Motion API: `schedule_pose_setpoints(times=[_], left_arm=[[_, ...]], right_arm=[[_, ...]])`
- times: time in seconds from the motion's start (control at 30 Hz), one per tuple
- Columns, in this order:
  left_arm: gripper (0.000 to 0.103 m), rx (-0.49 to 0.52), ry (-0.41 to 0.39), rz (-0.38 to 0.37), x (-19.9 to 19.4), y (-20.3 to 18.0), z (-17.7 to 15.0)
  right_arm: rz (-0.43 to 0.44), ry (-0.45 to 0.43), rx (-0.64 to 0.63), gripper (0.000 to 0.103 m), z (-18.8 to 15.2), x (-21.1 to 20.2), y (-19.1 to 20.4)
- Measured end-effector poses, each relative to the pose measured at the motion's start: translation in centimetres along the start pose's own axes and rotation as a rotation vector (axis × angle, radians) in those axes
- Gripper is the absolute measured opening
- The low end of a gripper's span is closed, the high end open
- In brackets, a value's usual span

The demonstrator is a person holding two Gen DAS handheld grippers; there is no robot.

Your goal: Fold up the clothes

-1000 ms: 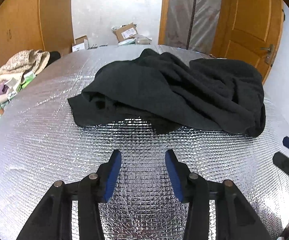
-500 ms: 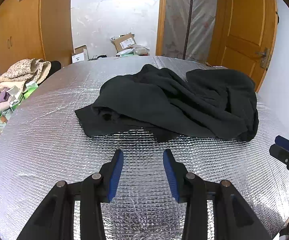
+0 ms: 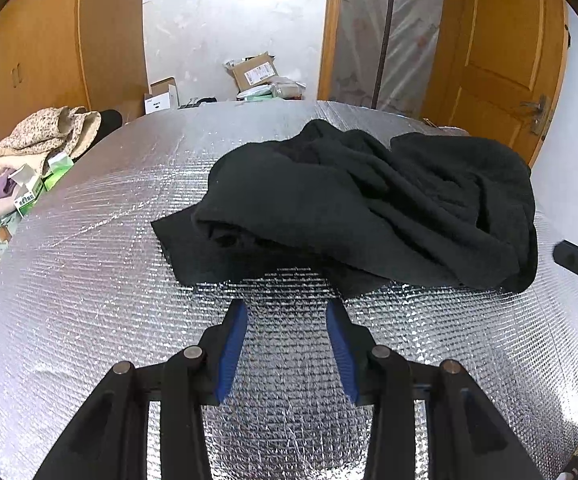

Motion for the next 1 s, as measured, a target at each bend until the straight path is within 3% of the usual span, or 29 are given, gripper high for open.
schedule_pose_setpoints(times=[0.37, 0.4, 0.43, 0.53, 0.73, 1.0], left_arm=[[0.043, -0.006, -0.006, 0.005, -0.5, 0.5, 0.1], [0.043, -0.006, -0.007, 0.006, -0.5, 0.5, 0.1], [0.042, -0.005, -0.009, 0.006, -0.5, 0.3, 0.1], [0.043, -0.001, -0.014, 0.006, -0.6, 0.3, 0.1], [0.042, 0.003, -0.037, 0.002, -1.6, 0.4, 0.1], [0.042, 0.012, -0.095, -0.026, -5.3, -0.3, 0.6]], right_arm=[[0.007, 0.12, 0.123, 0.058, -0.5, 4.5, -1.6], [0.0, 0.122, 0.12, 0.048, -0.6, 4.7, -1.5], [-0.01, 0.123, 0.121, 0.029, -0.6, 4.7, -1.6], [-0.02, 0.112, 0.124, 0.012, -0.6, 4.2, -1.5], [0.027, 0.022, 0.097, 0.004, -0.4, 0.1, -0.1], [0.121, -0.153, 0.018, 0.004, -0.8, -12.1, 3.9]])
Point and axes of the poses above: each gripper's, at about its wrist camera, not at the fingertips, and x roughly the way its jaws point, y to its left, z to its top, the point moved 8 cm from there along x, roughly the way its jaws point
